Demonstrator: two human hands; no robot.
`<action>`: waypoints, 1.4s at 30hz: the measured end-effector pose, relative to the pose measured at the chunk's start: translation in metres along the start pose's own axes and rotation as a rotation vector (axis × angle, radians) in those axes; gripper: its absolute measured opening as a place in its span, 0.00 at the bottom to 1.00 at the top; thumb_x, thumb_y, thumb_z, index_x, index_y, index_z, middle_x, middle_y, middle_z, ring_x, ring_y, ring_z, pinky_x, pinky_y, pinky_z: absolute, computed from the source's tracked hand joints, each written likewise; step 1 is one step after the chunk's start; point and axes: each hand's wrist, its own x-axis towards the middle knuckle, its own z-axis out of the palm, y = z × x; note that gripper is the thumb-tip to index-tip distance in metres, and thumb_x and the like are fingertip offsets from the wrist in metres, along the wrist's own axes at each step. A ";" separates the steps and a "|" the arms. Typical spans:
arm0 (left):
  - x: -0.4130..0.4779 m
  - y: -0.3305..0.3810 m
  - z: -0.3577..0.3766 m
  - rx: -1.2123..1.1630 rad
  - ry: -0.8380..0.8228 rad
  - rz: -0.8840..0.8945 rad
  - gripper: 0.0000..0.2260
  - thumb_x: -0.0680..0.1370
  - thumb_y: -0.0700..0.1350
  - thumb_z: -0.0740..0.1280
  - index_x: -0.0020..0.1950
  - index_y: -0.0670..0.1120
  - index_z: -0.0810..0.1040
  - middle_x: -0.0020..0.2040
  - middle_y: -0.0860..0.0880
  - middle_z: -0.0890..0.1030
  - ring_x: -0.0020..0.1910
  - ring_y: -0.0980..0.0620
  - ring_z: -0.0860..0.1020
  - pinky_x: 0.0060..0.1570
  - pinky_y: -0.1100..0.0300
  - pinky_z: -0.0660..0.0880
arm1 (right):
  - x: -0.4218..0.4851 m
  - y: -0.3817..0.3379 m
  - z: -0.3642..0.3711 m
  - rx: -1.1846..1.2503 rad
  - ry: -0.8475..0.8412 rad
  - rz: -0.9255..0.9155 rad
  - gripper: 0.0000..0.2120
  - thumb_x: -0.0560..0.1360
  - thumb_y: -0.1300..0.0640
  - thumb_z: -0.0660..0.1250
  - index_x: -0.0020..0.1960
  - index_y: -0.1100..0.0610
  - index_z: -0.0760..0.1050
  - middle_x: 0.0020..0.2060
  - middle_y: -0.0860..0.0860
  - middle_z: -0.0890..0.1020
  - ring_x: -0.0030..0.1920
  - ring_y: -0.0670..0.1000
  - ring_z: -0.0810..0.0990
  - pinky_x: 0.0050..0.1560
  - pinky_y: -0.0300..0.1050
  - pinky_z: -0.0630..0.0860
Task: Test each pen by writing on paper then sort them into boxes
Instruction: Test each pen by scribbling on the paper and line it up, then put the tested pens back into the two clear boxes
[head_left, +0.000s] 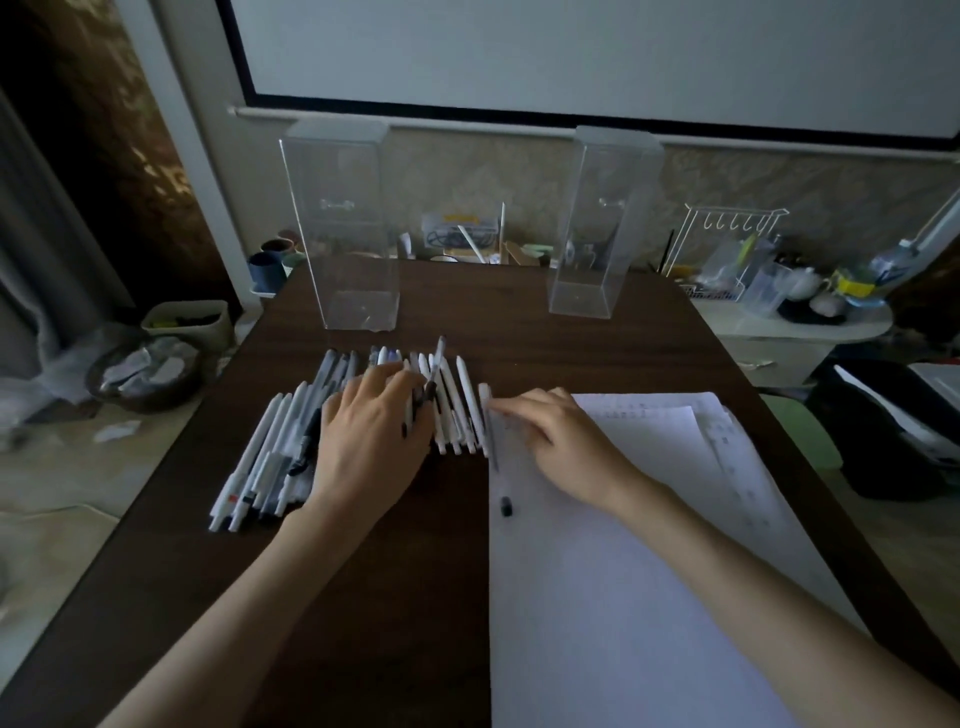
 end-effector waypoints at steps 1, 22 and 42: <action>0.002 -0.007 -0.002 0.037 -0.054 -0.039 0.18 0.78 0.54 0.59 0.67 0.52 0.70 0.70 0.48 0.67 0.68 0.47 0.65 0.65 0.49 0.61 | 0.003 -0.002 0.002 0.001 0.012 0.013 0.21 0.79 0.67 0.56 0.69 0.53 0.70 0.60 0.49 0.76 0.58 0.47 0.69 0.57 0.32 0.62; -0.002 -0.056 -0.009 0.055 -0.401 -0.202 0.30 0.75 0.67 0.50 0.75 0.60 0.53 0.77 0.47 0.51 0.75 0.46 0.49 0.70 0.47 0.51 | 0.008 -0.061 0.042 -0.118 -0.151 0.188 0.29 0.81 0.42 0.51 0.78 0.50 0.47 0.77 0.50 0.47 0.77 0.52 0.40 0.74 0.47 0.44; -0.085 0.088 0.045 0.043 -0.469 0.672 0.27 0.79 0.64 0.49 0.71 0.51 0.68 0.69 0.42 0.70 0.69 0.45 0.68 0.63 0.44 0.66 | -0.100 0.039 -0.035 -0.389 0.022 0.507 0.41 0.66 0.31 0.34 0.76 0.44 0.53 0.77 0.52 0.50 0.76 0.53 0.47 0.73 0.46 0.44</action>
